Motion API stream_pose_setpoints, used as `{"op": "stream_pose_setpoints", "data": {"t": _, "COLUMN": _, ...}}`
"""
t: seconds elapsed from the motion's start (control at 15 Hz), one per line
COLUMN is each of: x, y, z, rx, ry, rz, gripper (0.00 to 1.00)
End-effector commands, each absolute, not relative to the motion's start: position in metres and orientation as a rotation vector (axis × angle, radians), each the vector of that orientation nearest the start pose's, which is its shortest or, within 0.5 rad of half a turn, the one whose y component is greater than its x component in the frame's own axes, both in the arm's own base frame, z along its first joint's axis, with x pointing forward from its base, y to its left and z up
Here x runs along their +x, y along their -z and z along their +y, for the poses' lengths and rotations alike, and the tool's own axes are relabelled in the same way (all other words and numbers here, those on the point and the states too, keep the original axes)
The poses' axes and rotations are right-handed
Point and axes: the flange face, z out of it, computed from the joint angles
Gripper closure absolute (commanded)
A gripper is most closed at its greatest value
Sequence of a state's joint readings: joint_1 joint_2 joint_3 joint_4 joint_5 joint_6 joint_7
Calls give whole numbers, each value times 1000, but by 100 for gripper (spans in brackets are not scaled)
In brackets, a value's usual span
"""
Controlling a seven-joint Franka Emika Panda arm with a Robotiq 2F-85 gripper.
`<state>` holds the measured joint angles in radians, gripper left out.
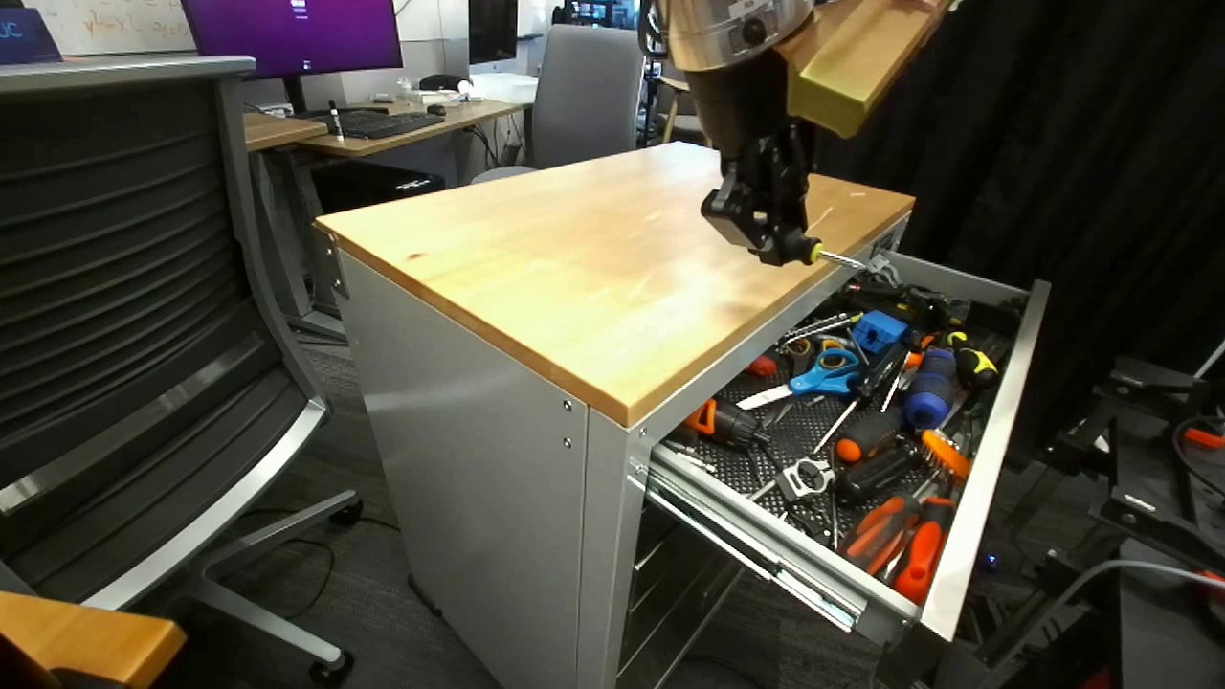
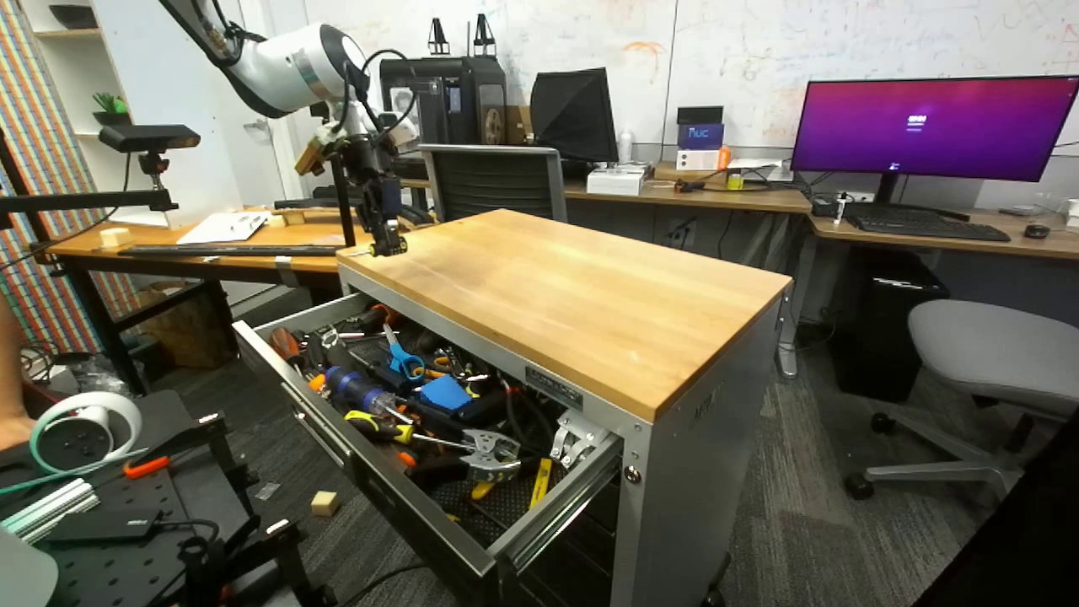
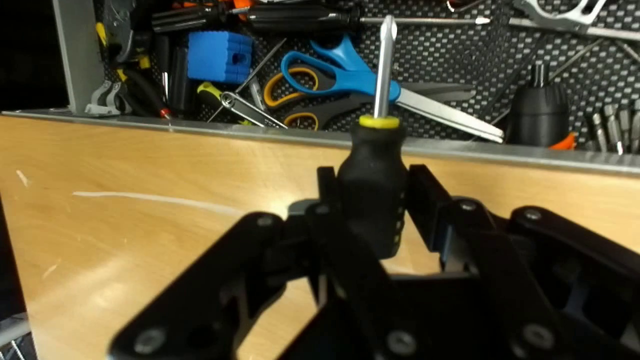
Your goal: Put the screwdriver in the open drawer then close the drawer
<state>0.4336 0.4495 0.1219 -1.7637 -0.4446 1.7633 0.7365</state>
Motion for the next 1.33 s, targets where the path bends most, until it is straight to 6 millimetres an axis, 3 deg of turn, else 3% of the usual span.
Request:
{"op": "stream_pose_setpoints", "data": {"t": 0.0, "x": 513, "y": -289, "z": 292, "rx": 2587, "ry": 171, "rz": 83, "gripper": 87}}
{"op": "stream_pose_setpoints", "data": {"t": 0.13, "x": 512, "y": -271, "z": 298, "rx": 2576, "ry": 207, "rz": 197, "gripper": 86}}
{"op": "stream_pose_setpoints", "data": {"t": 0.2, "x": 512, "y": -263, "z": 300, "rx": 2579, "ry": 226, "rz": 281, "gripper": 53}}
{"op": "stream_pose_setpoints", "data": {"t": 0.27, "x": 512, "y": -256, "z": 301, "rx": 2575, "ry": 238, "rz": 341, "gripper": 51}}
{"op": "stream_pose_setpoints", "data": {"t": 0.33, "x": 512, "y": -250, "z": 302, "rx": 2559, "ry": 261, "rz": 391, "gripper": 79}}
{"op": "stream_pose_setpoints", "data": {"t": 0.4, "x": 513, "y": -246, "z": 301, "rx": 2560, "ry": 279, "rz": 417, "gripper": 27}}
{"op": "stream_pose_setpoints", "data": {"t": 0.47, "x": 513, "y": -244, "z": 299, "rx": 2563, "ry": 292, "rz": 448, "gripper": 27}}
{"op": "stream_pose_setpoints", "data": {"t": 0.67, "x": 509, "y": -248, "z": 292, "rx": 2562, "ry": 326, "rz": 476, "gripper": 5}}
{"op": "stream_pose_setpoints", "data": {"t": 0.73, "x": 506, "y": -252, "z": 288, "rx": 2570, "ry": 339, "rz": 477, "gripper": 1}}
{"op": "stream_pose_setpoints", "data": {"t": 0.93, "x": 484, "y": -264, "z": 278, "rx": 2589, "ry": 414, "rz": 493, "gripper": 0}}
{"op": "stream_pose_setpoints", "data": {"t": 1.07, "x": 463, "y": -267, "z": 267, "rx": 2570, "ry": 462, "rz": 376, "gripper": 0}}
{"op": "stream_pose_setpoints", "data": {"t": 1.27, "x": 436, "y": -251, "z": 247, "rx": 2522, "ry": 569, "rz": 166, "gripper": 0}}
